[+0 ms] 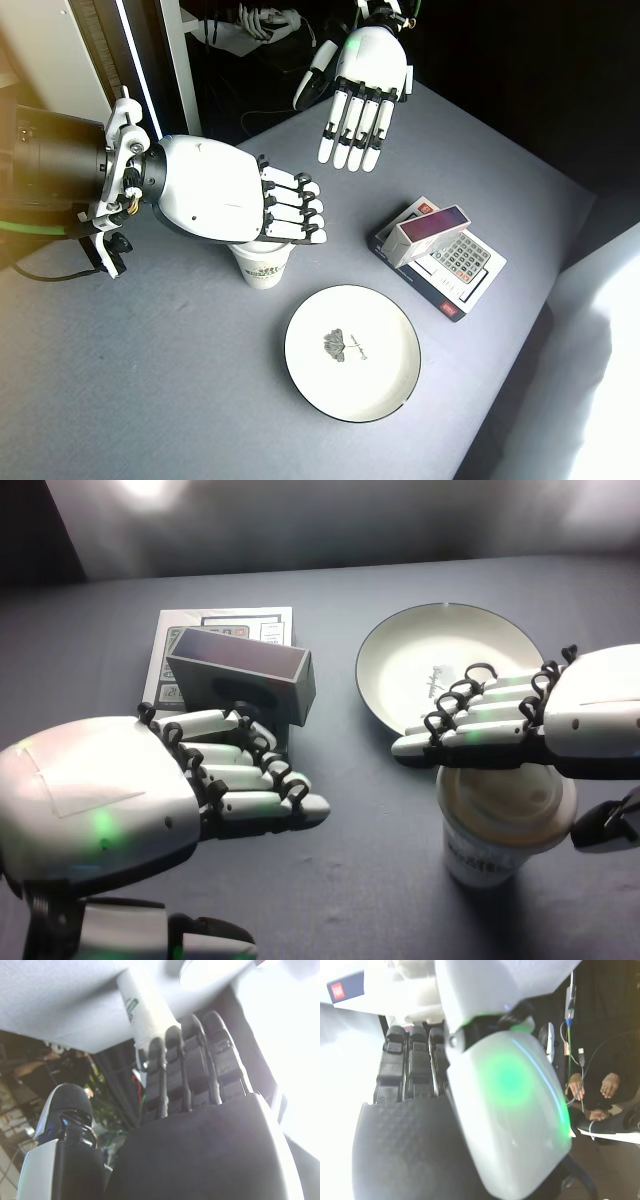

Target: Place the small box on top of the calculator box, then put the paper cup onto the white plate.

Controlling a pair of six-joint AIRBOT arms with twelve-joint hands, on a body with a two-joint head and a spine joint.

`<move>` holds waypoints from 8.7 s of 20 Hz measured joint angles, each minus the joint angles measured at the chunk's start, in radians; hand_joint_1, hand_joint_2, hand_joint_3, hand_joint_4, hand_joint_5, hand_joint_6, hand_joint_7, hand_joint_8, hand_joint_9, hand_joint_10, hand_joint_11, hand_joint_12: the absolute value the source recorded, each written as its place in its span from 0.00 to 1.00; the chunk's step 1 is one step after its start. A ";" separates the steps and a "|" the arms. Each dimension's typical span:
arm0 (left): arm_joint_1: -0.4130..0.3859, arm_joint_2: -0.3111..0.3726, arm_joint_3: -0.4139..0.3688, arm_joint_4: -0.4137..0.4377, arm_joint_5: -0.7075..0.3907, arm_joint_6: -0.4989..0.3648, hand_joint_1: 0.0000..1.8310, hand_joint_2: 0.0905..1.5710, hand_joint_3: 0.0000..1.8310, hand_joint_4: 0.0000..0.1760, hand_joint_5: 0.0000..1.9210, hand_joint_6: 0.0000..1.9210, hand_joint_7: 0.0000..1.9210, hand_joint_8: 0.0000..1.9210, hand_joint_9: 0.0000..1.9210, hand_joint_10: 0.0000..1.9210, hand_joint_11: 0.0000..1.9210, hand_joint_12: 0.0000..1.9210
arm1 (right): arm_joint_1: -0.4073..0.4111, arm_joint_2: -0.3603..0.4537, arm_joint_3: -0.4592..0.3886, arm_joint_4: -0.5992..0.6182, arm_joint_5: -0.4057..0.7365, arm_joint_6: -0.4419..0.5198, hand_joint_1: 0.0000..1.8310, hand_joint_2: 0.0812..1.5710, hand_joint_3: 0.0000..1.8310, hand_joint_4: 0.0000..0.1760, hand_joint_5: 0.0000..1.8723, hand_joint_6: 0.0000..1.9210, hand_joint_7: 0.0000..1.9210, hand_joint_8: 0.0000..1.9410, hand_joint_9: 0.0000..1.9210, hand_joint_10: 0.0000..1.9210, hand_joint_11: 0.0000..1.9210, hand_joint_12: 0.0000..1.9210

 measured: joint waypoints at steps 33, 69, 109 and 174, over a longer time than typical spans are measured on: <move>0.010 0.000 0.023 -0.002 0.012 0.000 0.12 0.79 0.00 0.00 0.17 0.00 0.19 0.00 0.18 0.00 0.00 0.34 | -0.054 -0.059 0.047 0.016 0.033 -0.003 0.84 0.65 0.01 0.00 0.00 0.00 0.00 0.00 0.00 0.00 0.00 0.00; 0.010 0.000 0.023 -0.001 0.013 0.000 0.12 0.81 0.00 0.00 0.23 0.00 0.26 0.00 0.24 0.00 0.00 0.45 | 0.043 -0.058 0.057 0.121 0.027 0.002 0.81 0.69 0.00 0.00 0.48 0.55 0.51 0.45 0.44 0.56 0.44 0.79; 0.001 0.000 0.032 0.019 0.019 -0.002 0.13 0.81 0.00 0.00 0.25 0.00 0.28 0.00 0.26 0.00 0.00 0.48 | 0.140 -0.449 0.682 0.167 0.043 0.048 0.81 0.70 0.00 0.00 0.45 0.59 0.51 0.47 0.41 0.60 0.43 0.81; -0.028 0.000 0.027 0.019 0.035 -0.021 0.09 0.81 0.00 0.00 0.25 0.00 0.27 0.00 0.25 0.00 0.00 0.48 | 0.168 -0.183 0.422 0.148 0.143 0.033 0.32 0.39 0.00 0.00 0.00 0.00 0.00 0.00 0.00 0.00 0.00 0.00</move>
